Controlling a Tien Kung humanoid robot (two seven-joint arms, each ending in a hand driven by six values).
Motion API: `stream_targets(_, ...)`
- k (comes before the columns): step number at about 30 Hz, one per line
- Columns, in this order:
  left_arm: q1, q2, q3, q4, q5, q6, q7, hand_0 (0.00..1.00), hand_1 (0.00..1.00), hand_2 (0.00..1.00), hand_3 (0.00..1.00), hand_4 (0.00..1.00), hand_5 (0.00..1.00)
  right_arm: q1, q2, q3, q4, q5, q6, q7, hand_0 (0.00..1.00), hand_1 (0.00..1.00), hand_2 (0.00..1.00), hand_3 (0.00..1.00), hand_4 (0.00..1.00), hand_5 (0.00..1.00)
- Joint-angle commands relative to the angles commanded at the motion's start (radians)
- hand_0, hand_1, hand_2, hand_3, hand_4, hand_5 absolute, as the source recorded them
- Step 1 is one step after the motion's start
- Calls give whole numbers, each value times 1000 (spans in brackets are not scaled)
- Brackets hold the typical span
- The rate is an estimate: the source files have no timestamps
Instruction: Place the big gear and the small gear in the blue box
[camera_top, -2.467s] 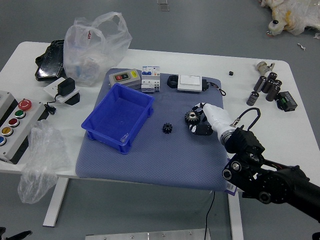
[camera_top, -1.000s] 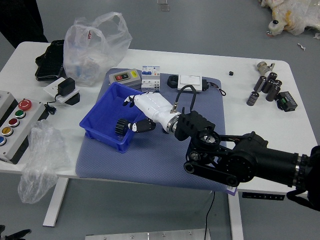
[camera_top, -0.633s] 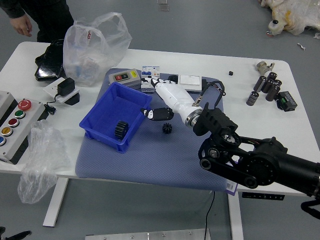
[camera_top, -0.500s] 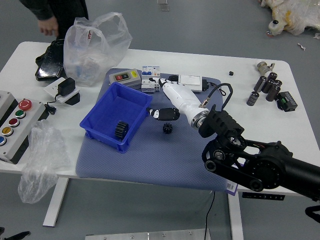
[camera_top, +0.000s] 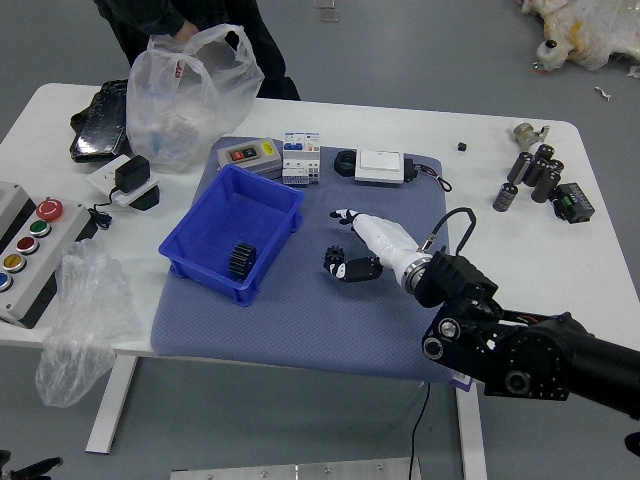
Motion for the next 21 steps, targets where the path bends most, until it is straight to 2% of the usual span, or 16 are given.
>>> stream_targets(6, -1, -1, -1, 0, 2, -1, 1, 629, 470, 527, 705, 740, 526, 16, 15, -31, -30, 25, -3, 11, 840, 802, 843, 891, 763, 256)
stream_targets(10, -1, -4, 4, 1, -3, -2, -3, 629, 470, 527, 705, 740, 526, 14, 27, -22, -49, -4, -12, 6, 840, 802, 843, 891, 763, 256)
stream_targets(11, -1, -4, 4, 1, -3, -3, -4, 629, 471, 527, 705, 740, 526, 14, 29, -22, -52, -11, -14, 4, 810, 708, 597, 809, 731, 214)
stream_targets(16, -2, -3, 5, 2, -3, -3, -5, 629, 471, 527, 705, 740, 526, 17, 39, -36, -66, -19, -20, -8, 810, 708, 597, 809, 731, 214)
stream_targets(17, -2, -3, 6, 2, -4, -3, -6, 629, 471, 527, 705, 739, 526, 17, 40, -37, -68, -19, -21, -9, 772, 655, 428, 621, 682, 147)
stream_targets(21, -3, -3, 8, 2, -8, -4, -9, 629, 471, 527, 705, 739, 526, 21, 43, -47, -70, -18, -21, -14, 772, 655, 428, 621, 682, 147)
